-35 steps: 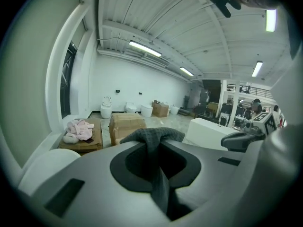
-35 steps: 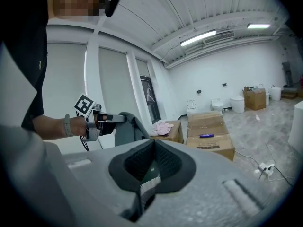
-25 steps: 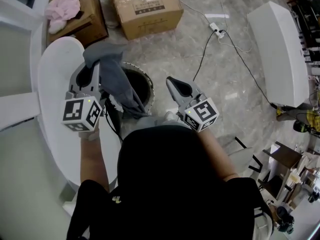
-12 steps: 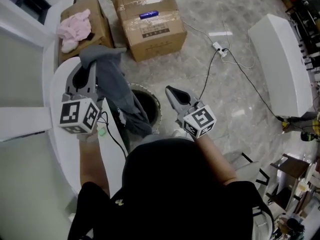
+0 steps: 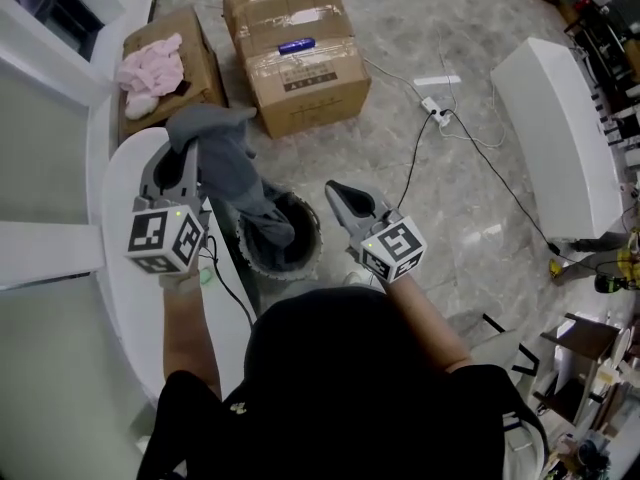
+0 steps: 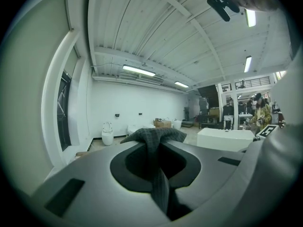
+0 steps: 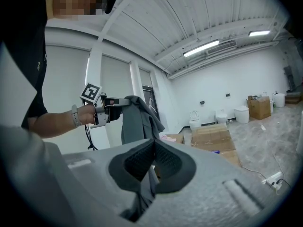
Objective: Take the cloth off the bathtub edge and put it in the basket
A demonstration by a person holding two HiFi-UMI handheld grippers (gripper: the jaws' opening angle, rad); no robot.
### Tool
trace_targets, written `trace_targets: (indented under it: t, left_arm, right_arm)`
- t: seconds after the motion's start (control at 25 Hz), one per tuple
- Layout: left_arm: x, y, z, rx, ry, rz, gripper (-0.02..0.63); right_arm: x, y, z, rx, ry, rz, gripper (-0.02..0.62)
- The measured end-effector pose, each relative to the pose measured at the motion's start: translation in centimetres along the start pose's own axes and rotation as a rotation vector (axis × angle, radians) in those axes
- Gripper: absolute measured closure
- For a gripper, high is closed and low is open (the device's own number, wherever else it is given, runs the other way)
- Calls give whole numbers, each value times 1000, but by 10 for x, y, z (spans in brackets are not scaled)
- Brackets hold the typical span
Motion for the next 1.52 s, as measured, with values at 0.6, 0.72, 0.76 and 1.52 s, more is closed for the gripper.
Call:
trace_targets:
  t: [0.6, 0.72, 0.76, 1.52]
  left_arm:
    - [141, -56, 11, -72, -158, -239, 563]
    - [174, -67, 14, -86, -199, -288, 563]
    - [185, -70, 16, -89, -210, -299, 565]
    - [458, -127, 70, -1, -358, -580, 566]
  right_arm:
    - [62, -11, -16, -59, 58, -157, 600]
    - [76, -9, -17, -73, 63, -187, 600]
    - [81, -9, -17, -75, 66, -196, 600]
    - [239, -55, -20, -3, 114, -363, 600]
Point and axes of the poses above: the fingertips, and each gripper's own axes: y forward along the fingers, z to its right, x out of its underside, the point moved 4 cm from there along -y, backward along the fingers, and after that the axes turned 11 degrees about z, right-handed, at the moved point
